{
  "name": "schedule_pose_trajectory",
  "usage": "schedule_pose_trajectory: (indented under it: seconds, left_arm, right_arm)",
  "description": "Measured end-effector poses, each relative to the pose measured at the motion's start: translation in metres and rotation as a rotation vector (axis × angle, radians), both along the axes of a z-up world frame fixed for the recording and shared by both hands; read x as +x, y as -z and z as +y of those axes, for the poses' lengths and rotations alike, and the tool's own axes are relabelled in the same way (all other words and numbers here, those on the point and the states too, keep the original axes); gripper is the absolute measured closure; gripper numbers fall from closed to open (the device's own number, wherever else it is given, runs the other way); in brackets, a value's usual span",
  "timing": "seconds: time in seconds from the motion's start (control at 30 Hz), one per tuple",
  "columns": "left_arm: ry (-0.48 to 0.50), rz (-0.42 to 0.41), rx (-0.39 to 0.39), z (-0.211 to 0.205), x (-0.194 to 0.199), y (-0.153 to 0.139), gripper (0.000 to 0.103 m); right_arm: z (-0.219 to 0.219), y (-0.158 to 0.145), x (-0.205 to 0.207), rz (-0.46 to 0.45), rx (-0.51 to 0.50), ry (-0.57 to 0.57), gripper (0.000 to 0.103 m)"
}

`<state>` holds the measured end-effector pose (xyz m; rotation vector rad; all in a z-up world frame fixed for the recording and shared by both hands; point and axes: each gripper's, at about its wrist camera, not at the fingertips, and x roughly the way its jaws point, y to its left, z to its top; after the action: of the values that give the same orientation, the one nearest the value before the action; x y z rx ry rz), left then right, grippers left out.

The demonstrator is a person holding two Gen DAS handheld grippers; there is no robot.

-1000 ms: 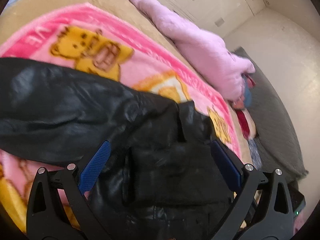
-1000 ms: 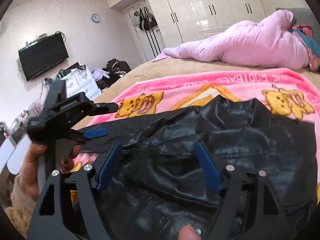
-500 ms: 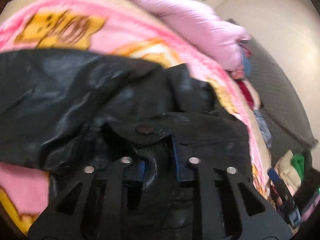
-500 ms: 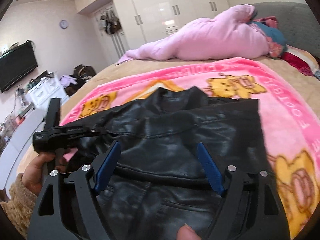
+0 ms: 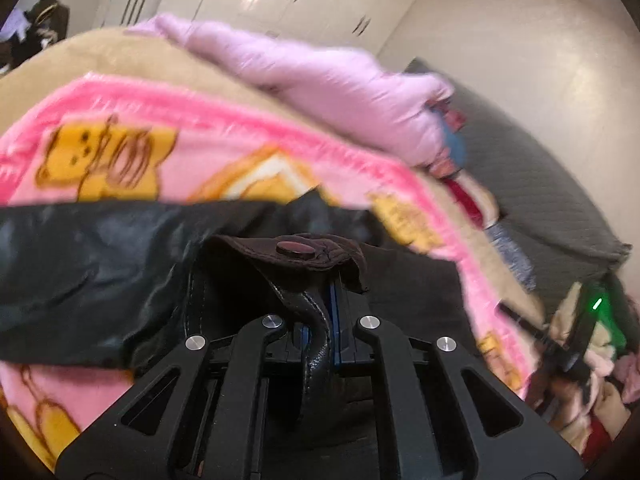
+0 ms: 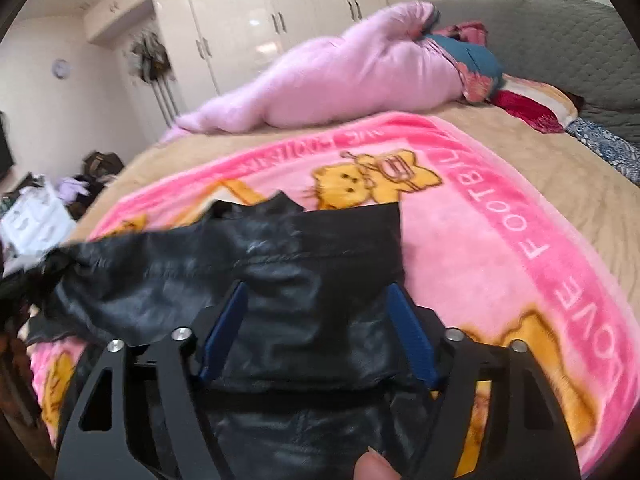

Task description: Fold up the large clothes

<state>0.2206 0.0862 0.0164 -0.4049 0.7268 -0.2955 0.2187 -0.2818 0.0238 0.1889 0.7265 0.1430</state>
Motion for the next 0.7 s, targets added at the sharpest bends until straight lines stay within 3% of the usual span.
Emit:
schedule_pose_trajectory:
  seconds: [0.13, 0.2, 0.33, 0.4, 0.53, 0.6, 0.63, 0.67, 0.7]
  left_arm:
    - [-0.028, 0.087, 0.050, 0.003, 0.009, 0.043, 0.101]
    - [-0.045, 0.107, 0.071, 0.006, 0.011, 0.053, 0.100]
    - [-0.066, 0.120, 0.096, 0.012, 0.010, 0.062, 0.095]
    - [-0.066, 0.126, 0.090, 0.013, 0.010, 0.067, 0.093]
    - [-0.068, 0.138, 0.098, 0.010, 0.011, 0.072, 0.089]
    - [-0.080, 0.125, 0.118, 0.010, 0.009, 0.066, 0.078]
    - [-0.087, 0.102, 0.146, 0.009, 0.004, 0.058, 0.066]
    - [-0.089, 0.080, 0.164, 0.008, 0.000, 0.051, 0.048]
    - [-0.101, 0.043, 0.193, 0.007, -0.008, 0.041, 0.040]
  right_arm:
    - [0.014, 0.014, 0.036, 0.057, -0.030, -0.028, 0.054]
    - [0.024, 0.022, 0.048, 0.073, -0.076, -0.048, 0.054]
    - [0.023, 0.055, 0.073, 0.194, -0.162, 0.010, 0.054]
    - [0.016, 0.077, 0.082, 0.263, -0.192, 0.037, 0.048]
    - [0.012, 0.095, 0.086, 0.273, -0.202, 0.042, 0.047]
    - [0.018, 0.082, 0.079, 0.242, -0.215, 0.039, 0.045]
    - [0.020, 0.074, 0.072, 0.221, -0.191, 0.020, 0.045]
    - [0.024, 0.064, 0.062, 0.190, -0.144, -0.017, 0.045]
    - [0.028, 0.056, 0.053, 0.165, -0.121, -0.042, 0.043]
